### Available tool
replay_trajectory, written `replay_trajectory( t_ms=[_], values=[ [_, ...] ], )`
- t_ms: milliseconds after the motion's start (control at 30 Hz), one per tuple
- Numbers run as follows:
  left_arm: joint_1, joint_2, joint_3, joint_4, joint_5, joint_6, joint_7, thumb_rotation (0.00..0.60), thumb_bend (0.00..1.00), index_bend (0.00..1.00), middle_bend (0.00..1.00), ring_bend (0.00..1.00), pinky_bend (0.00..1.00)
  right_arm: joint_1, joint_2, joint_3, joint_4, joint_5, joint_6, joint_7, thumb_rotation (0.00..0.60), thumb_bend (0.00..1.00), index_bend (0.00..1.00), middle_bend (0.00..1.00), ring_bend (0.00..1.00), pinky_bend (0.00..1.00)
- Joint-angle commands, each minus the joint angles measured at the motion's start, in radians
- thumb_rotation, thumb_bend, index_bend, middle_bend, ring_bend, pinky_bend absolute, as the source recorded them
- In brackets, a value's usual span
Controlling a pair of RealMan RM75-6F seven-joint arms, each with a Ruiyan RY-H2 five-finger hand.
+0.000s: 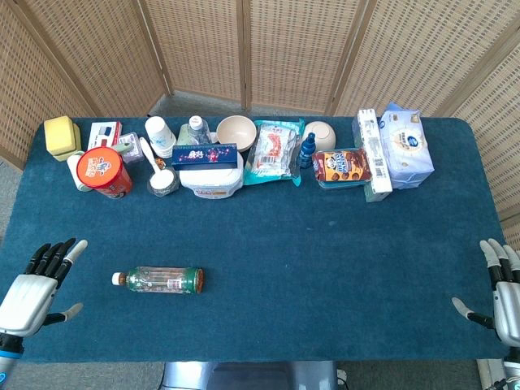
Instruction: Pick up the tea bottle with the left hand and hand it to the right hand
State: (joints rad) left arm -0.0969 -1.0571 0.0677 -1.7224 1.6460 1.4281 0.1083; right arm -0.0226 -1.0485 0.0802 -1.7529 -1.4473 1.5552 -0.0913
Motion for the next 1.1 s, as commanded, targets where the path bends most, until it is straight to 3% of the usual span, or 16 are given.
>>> replay_trajectory(
  t_ms=[33, 533, 667, 833, 1100],
  values=[
    [-0.001, -0.002, 0.001, 0.000, 0.000, -0.002, 0.002, 0.600, 0.00, 0.00, 0.00, 0.00, 0.00, 0.000, -0.002, 0.000, 0.000, -0.003, 0.001, 0.005, 0.547, 0.00, 0.00, 0.00, 0.00, 0.00],
    [-0.086, -0.108, -0.012, 0.029, 0.013, -0.128, 0.041, 0.600, 0.00, 0.00, 0.00, 0.00, 0.00, 0.006, -0.003, -0.006, 0.004, 0.004, -0.021, 0.022, 0.547, 0.00, 0.00, 0.00, 0.00, 0.00],
    [-0.127, -0.155, -0.036, 0.017, -0.032, -0.197, 0.097, 0.600, 0.00, 0.00, 0.00, 0.00, 0.00, 0.005, 0.001, -0.005, 0.004, 0.005, -0.021, 0.032, 0.546, 0.00, 0.00, 0.00, 0.00, 0.00],
    [-0.163, -0.203, -0.067, -0.013, -0.159, -0.290, 0.253, 0.600, 0.00, 0.00, 0.00, 0.00, 0.00, 0.003, 0.009, -0.003, 0.004, 0.011, -0.022, 0.052, 0.547, 0.00, 0.00, 0.00, 0.00, 0.00],
    [-0.203, -0.250, -0.079, -0.004, -0.267, -0.347, 0.363, 0.600, 0.00, 0.00, 0.00, 0.00, 0.00, 0.003, 0.013, -0.002, 0.004, 0.018, -0.027, 0.060, 0.547, 0.00, 0.00, 0.00, 0.00, 0.00]
  ],
)
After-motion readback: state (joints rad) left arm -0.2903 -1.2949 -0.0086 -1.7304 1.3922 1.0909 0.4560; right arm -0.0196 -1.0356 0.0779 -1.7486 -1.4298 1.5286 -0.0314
